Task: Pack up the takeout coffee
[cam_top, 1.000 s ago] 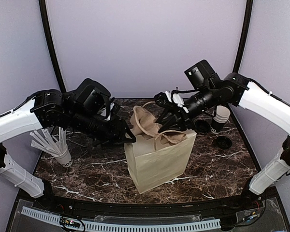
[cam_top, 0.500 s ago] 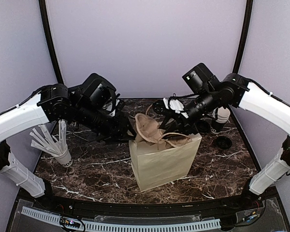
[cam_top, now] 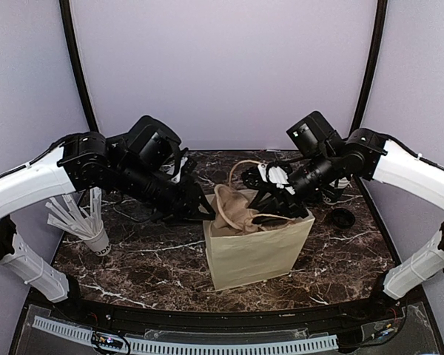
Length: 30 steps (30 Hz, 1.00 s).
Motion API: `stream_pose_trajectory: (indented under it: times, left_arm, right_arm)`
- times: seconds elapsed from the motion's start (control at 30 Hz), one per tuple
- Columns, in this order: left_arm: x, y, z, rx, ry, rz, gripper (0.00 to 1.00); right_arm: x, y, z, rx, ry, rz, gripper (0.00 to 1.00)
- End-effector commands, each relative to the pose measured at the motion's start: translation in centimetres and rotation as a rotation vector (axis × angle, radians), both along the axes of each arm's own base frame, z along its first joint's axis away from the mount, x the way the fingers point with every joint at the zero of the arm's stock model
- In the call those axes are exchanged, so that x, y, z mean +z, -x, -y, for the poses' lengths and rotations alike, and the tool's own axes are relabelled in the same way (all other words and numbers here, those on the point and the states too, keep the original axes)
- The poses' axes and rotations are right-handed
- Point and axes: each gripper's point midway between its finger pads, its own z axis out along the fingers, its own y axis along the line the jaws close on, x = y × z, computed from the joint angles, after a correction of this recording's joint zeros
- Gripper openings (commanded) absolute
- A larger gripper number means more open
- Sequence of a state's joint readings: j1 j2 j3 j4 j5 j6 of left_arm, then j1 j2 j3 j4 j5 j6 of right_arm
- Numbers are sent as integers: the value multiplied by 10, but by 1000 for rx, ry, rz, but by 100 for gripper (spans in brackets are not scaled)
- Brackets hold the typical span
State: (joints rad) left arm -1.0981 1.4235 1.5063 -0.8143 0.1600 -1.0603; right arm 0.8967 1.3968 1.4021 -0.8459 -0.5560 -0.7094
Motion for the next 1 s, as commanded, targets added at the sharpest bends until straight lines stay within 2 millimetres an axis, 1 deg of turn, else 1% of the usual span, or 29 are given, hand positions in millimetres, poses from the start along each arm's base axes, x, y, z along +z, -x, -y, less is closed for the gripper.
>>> stream_pose_trajectory:
  times: [0.0, 0.23, 0.33, 0.5, 0.67, 0.73, 0.8, 0.87, 0.97]
  left_arm:
    - [1, 2, 5, -21, 23, 3, 36]
    - [-4, 1, 2, -25, -4, 11, 32]
    - [-4, 0, -2, -18, -14, 20, 31]
    - [-4, -4, -5, -6, -24, 46, 27]
    - [-1, -8, -3, -3, -17, 78, 26]
    - [2, -11, -2, -2, -8, 98, 26]
    - [10, -13, 0, -1, 21, 126, 27]
    - [20, -16, 1, 2, 46, 159, 30]
    - [33, -23, -6, 19, 48, 223, 37]
  right_arm:
    - [3, 0, 1, 12, 3, 38, 26]
    - [2, 1, 15, -7, 71, 56, 26]
    - [-5, 1, 22, -15, 119, 51, 26]
    - [-24, -11, 26, -51, 240, 37, 26]
    - [-29, -24, 22, -112, 291, 22, 27]
    - [-32, -27, 22, -133, 311, 33, 28]
    - [-33, -31, 21, -150, 324, 58, 28]
    - [-34, -32, 22, -158, 336, 81, 29]
    - [-37, -32, 23, -152, 355, 109, 30]
